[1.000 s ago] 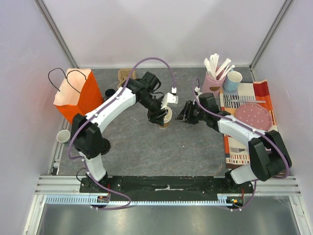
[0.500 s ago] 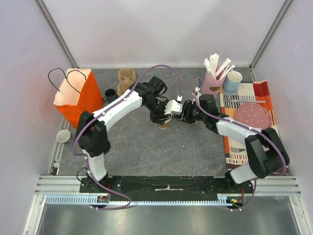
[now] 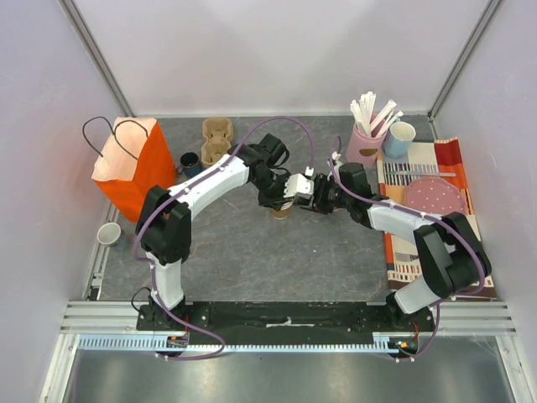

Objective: Pack the takeout coffee

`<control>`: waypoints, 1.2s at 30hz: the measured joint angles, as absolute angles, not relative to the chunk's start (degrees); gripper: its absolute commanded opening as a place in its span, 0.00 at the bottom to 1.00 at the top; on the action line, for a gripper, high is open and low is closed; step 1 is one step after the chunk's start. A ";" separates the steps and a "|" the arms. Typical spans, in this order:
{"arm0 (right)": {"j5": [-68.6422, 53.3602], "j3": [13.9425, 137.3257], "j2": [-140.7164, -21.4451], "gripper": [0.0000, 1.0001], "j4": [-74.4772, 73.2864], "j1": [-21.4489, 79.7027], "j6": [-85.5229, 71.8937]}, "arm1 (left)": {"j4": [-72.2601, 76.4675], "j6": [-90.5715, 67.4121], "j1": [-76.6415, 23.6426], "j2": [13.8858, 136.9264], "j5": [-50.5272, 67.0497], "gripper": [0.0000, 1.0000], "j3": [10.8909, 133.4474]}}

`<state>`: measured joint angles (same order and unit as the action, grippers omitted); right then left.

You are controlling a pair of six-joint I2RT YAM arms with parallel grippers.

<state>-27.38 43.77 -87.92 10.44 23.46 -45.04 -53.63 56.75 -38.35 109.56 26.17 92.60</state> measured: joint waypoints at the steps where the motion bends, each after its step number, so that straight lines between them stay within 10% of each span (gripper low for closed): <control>1: -27.38 43.79 -88.31 0.45 10.52 23.46 -45.08 | -53.65 56.71 -38.35 109.67 26.09 0.20 92.60; 13: -27.40 44.66 -89.97 0.45 10.94 23.46 -45.28 | -54.52 55.96 -38.33 109.75 27.55 0.43 94.28; 27: -27.88 46.15 -90.94 0.45 11.14 23.49 -45.28 | -54.94 54.92 -38.33 110.10 26.81 0.02 95.85; 36: -28.62 46.57 -91.24 0.44 11.86 23.51 -46.30 | -55.46 51.75 -38.09 110.13 25.89 0.02 97.25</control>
